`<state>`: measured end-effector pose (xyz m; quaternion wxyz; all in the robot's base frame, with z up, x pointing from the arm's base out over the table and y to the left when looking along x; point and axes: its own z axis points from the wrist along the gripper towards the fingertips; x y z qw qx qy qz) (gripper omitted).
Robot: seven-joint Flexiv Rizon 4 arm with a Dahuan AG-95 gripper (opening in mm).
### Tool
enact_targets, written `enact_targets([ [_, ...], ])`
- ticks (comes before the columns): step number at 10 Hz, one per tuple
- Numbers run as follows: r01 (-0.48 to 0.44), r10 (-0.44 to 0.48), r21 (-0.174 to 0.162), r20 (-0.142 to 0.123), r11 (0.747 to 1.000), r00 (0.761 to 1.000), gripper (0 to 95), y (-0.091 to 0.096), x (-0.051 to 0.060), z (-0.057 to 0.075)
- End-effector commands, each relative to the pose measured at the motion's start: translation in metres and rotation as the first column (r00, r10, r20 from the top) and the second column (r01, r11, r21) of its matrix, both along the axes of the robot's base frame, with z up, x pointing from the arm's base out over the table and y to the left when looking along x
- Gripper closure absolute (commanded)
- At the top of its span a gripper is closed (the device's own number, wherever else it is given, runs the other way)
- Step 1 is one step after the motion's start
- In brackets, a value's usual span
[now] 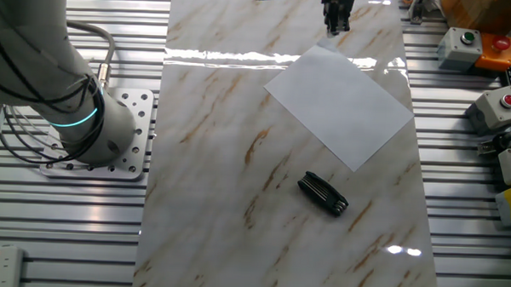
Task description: Flip over and spread out the paper that is laid flat on the table
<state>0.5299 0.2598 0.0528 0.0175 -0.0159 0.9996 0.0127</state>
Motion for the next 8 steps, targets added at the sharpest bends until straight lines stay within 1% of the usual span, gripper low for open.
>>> enact_targets([
  [1, 0.042, -0.042, -0.014, -0.003, 0.999, 0.999, 95.0, 0.0006, -0.0004, -0.001],
  [2, 0.06, -0.06, -0.018, -0.001, 0.998, 0.998, 95.0, 0.0009, -0.001, -0.0013],
  [3, 0.085, -0.086, -0.023, -0.005, 0.996, 0.996, 95.0, 0.0012, -0.0014, -0.0017],
  [5, 0.117, -0.117, -0.035, -0.001, 0.992, 0.993, 95.0, 0.0025, -0.0049, -0.0036],
  [6, 0.129, -0.129, -0.037, 0.0, 0.991, 0.992, 95.0, 0.0032, -0.006, -0.0043],
  [8, 0.135, -0.134, -0.038, 0.009, 0.99, 0.991, 95.0, 0.0049, -0.0085, -0.0065],
])
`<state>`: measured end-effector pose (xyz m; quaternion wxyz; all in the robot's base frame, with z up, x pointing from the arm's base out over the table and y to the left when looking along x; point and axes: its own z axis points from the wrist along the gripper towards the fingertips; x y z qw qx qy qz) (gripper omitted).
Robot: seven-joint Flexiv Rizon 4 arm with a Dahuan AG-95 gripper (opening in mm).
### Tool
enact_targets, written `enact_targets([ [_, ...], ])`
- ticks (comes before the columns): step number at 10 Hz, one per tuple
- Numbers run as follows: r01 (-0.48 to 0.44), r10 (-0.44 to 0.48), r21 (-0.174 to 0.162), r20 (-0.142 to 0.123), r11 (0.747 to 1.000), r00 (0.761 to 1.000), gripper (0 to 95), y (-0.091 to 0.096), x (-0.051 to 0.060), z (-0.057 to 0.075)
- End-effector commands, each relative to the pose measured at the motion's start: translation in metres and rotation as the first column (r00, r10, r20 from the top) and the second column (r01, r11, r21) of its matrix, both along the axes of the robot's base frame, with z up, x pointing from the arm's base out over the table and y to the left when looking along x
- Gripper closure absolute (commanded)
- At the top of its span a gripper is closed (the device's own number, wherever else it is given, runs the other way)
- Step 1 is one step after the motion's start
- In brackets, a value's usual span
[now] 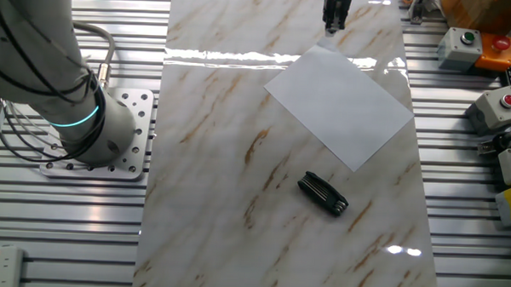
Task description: Flip over and spread out the paper that is laid flat on the table
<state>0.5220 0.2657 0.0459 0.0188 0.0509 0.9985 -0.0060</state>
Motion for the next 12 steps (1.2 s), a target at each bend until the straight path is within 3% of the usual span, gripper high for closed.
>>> enact_targets([
  [1, 0.0, 0.0, -0.012, 0.0, 1.0, 1.0, 76.0, 0.0, 0.0, -0.001],
  [4, -0.002, 0.002, -0.018, 0.014, 1.0, 1.0, 76.0, 0.005, -0.003, -0.006],
  [9, 0.005, -0.004, -0.052, 0.011, 0.999, 1.0, 76.0, 0.023, 0.005, -0.021],
  [12, -0.016, 0.016, -0.071, 0.001, 0.997, 1.0, 76.0, 0.025, 0.006, -0.023],
])
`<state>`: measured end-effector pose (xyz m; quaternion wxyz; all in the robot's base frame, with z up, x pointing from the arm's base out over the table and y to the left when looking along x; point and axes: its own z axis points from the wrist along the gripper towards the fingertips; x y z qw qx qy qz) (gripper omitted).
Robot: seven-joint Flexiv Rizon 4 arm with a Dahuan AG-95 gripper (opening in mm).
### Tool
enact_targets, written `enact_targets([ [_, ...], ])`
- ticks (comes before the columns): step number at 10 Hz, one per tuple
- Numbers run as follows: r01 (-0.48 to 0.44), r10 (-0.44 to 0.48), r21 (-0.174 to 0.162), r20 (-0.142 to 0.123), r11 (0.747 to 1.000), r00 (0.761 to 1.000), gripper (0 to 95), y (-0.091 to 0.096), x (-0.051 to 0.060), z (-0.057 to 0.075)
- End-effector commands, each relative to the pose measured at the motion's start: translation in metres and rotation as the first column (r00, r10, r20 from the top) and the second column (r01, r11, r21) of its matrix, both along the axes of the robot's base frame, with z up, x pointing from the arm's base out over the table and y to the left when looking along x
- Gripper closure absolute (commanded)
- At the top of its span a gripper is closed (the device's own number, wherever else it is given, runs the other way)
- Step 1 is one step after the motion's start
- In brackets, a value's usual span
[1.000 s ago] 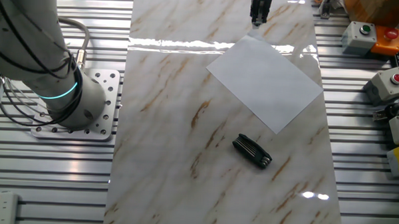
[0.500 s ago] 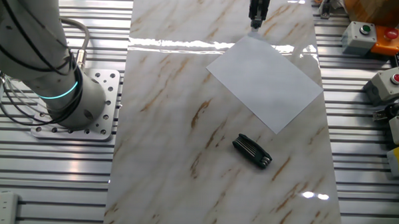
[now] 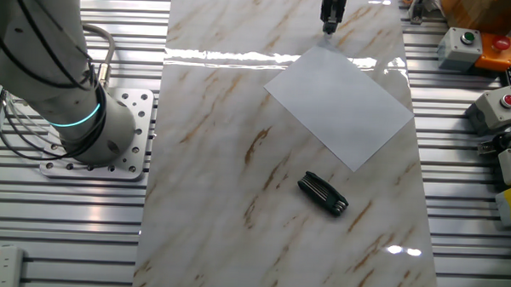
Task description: Flip over and spread out the paper that is laid flat on the table
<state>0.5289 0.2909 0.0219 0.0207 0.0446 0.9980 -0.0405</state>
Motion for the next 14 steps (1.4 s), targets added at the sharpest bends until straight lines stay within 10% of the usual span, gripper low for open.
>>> enact_targets([
  [1, -0.01, 0.01, -0.008, 0.003, 1.0, 1.0, 76.0, 0.0008, -0.0006, 0.0019],
  [14, -0.057, 0.057, -0.05, -0.001, 0.997, 0.998, 76.0, 0.0004, -0.0016, 0.0043],
])
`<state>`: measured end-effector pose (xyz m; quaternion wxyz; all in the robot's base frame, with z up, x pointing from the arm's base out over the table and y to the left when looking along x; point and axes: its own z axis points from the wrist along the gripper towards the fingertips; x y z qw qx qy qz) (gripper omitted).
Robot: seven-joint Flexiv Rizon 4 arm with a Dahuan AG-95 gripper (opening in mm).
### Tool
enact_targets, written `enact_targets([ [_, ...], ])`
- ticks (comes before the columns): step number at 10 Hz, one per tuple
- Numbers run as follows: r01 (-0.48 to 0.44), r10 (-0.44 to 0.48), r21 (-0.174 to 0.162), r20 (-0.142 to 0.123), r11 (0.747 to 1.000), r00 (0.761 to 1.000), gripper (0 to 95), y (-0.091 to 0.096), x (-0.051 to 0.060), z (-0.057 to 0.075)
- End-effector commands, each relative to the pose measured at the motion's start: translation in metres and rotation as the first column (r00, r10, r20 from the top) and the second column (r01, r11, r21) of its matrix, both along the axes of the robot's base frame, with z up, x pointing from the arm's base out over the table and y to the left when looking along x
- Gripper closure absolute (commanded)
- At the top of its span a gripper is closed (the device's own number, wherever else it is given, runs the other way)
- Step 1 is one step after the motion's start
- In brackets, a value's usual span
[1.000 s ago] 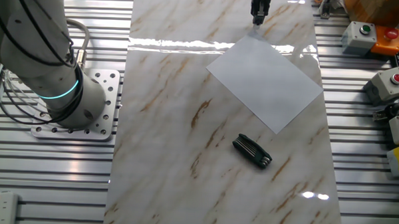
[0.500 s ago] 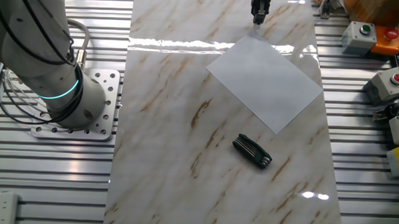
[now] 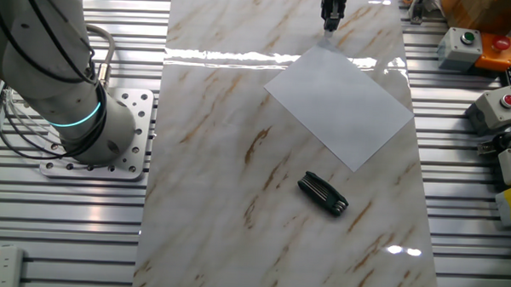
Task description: Flip over and spread out the paper that is laid flat on the table
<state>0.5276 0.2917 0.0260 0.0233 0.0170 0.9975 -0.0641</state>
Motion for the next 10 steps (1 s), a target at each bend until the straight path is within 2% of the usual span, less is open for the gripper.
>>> enact_targets([
  [1, -0.006, 0.006, -0.002, -0.002, 1.0, 1.0, 76.0, -0.0006, -0.0002, 0.0002],
  [10, -0.016, 0.016, 0.001, 0.001, 1.0, 1.0, 76.0, -0.0073, -0.0041, -0.0009],
])
